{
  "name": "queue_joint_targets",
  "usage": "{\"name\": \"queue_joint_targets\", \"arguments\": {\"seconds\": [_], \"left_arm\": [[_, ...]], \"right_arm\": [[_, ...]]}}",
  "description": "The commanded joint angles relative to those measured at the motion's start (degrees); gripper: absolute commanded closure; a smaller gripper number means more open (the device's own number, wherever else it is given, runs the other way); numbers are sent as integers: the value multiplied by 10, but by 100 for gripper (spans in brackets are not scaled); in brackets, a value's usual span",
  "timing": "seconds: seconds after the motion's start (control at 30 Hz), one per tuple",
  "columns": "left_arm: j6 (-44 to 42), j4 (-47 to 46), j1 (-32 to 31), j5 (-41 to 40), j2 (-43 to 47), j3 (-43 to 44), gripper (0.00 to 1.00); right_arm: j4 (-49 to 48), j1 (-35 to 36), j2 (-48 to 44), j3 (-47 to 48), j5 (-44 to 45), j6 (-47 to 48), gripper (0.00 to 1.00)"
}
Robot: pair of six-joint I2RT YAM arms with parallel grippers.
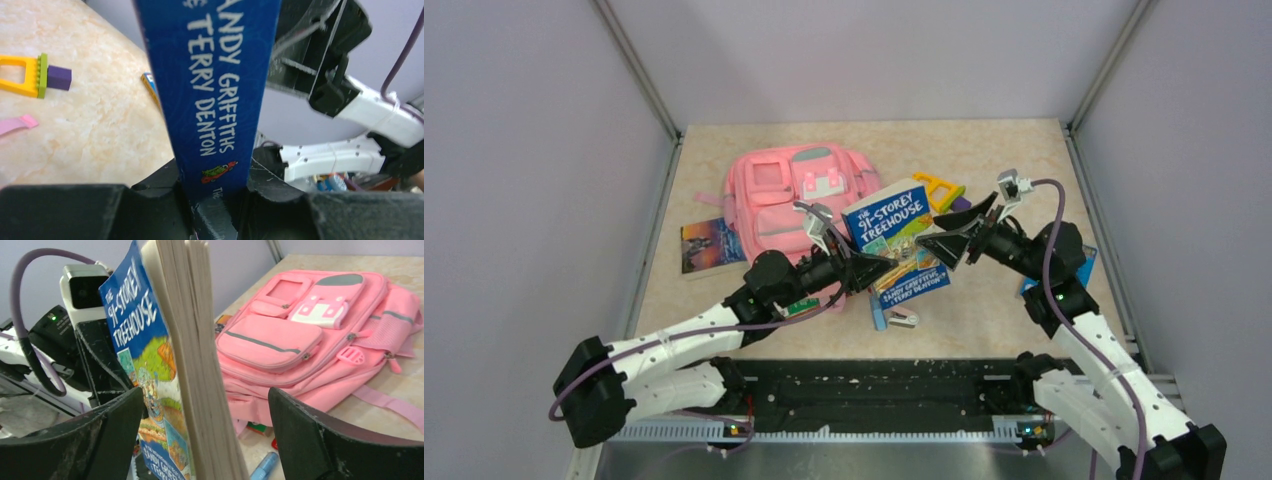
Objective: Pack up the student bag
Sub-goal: Pick up the book from the center of the board.
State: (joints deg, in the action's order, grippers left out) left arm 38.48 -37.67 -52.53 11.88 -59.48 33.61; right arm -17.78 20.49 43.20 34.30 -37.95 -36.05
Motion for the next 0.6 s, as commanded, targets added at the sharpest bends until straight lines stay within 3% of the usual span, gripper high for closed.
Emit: {"name": "queue_joint_targets", "arguments": {"seconds": [0.0,0.17,0.4,0.5,0.57], "left_arm": [[-54,-16,5,53,71,-1,100],[-76,-6,5,88,99,-2,100],[-87,-6,5,127,92,16,100],[-95,-4,5,129,90,23,100],[-104,9,5,123,92,27,100]], "right_arm": [[58,6,1,50,1,69,6],[45,5,63,70,-118,65,5],[-73,24,105,66,-232,-9,6],[-90,38,111,73,-251,-17,13],[-119,40,109,69,-263,-36,24]]}}
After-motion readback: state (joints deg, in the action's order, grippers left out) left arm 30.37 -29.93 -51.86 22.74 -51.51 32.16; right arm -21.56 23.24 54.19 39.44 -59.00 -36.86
